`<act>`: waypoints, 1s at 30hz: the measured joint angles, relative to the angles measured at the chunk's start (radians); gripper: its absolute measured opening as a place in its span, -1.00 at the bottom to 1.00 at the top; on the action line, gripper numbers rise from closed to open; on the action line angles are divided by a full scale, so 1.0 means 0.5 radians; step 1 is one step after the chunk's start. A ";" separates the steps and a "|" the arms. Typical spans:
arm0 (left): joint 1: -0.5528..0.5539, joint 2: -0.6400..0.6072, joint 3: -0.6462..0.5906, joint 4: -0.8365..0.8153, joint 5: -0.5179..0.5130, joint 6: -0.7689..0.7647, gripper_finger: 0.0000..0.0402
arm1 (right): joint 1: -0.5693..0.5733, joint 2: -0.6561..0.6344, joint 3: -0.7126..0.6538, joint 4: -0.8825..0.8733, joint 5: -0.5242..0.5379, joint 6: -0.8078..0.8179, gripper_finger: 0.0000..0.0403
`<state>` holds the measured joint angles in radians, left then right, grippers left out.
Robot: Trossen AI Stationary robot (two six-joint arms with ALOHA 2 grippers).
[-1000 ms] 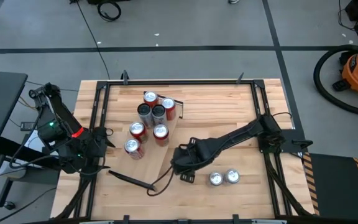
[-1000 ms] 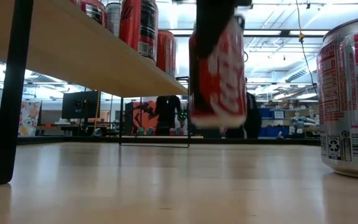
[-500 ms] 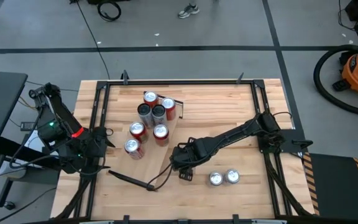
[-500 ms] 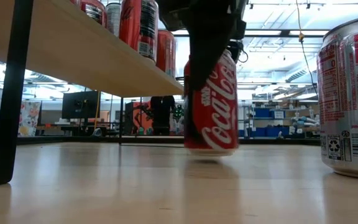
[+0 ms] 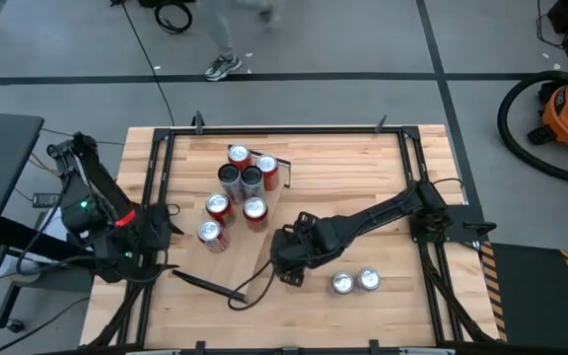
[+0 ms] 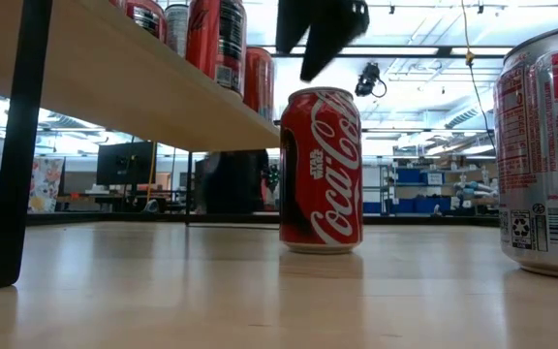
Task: Place canned beverage on shelf
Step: Put the red soda can on the shelf
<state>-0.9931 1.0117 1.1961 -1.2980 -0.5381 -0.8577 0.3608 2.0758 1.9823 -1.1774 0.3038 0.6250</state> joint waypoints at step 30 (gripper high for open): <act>-0.113 0.032 -0.001 -0.080 0.002 -0.076 0.99 | 0.312 -0.632 -1.242 0.792 0.298 0.366 0.73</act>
<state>-1.0494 1.0275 1.1957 -1.3381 -0.5373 -0.8958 0.5167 1.7598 1.3613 -0.7816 0.4529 0.8081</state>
